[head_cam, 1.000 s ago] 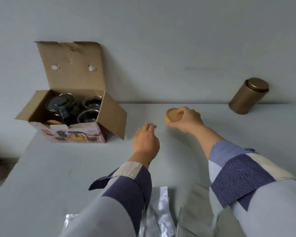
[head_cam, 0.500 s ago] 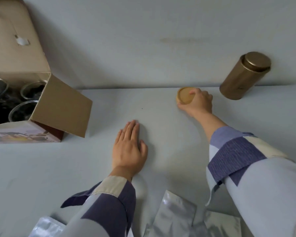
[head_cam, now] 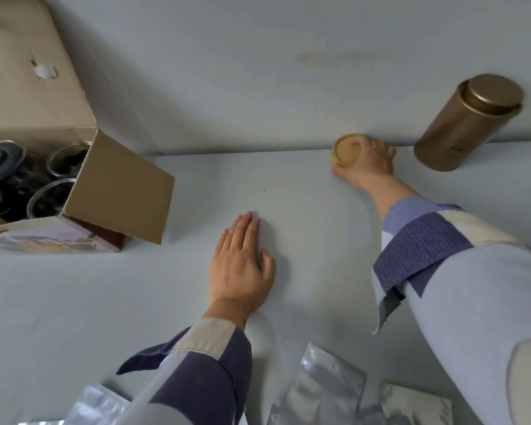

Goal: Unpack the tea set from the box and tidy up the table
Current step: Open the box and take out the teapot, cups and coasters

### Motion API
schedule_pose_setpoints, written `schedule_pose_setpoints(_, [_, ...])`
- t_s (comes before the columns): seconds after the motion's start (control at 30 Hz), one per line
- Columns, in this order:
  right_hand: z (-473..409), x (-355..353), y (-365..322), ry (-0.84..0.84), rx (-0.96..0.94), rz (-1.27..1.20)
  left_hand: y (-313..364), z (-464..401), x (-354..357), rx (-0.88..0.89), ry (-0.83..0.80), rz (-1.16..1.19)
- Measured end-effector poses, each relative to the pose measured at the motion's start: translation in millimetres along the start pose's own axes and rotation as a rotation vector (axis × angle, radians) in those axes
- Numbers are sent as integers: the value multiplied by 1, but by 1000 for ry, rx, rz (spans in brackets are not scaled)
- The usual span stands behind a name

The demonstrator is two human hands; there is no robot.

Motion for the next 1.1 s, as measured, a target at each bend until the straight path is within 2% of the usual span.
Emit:
schedule_pose_setpoints(0.17, [40, -6, -27, 33, -4, 45, -1, -1, 0, -3, 4, 29])
schedule_pose_setpoints(0.37, [97, 15, -87, -87, -142, -20, -6, -18, -21, 6, -133, 57])
schedule_pose_setpoints(0.53, [120, 7, -172, -142, -297, -159, -26, -33, -113, 52, 84, 126])
schedule_pose_setpoints(0.67, [128, 4, -250, -146, -383, -196, -73, -46, -186, 48, 225, 135])
schedule_pose_setpoints(0.77, [134, 7, -309, -114, -468, -218, -126, -53, -227, -29, 296, 89])
schedule_pose_setpoints(0.87, [148, 21, -372, -122, -580, -251, -190, -61, -252, -181, 318, 55])
schedule_pose_setpoints(1.0, [165, 47, -444, -159, -722, -279, -270, -72, -264, -401, 238, 50])
schedule_pose_setpoints(1.1, [174, 67, -488, -226, -774, -288, -311, -69, -260, -461, 102, 92])
Point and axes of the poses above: each hand's wrist, its own z-axis away from the middle knuckle, its own x-axis out of the palm, y = z × x, the point moved 5 cm from there along -z, towards the middle knuckle, and after that the axes turned 14 degrees about -x, right-handed, at the moved point
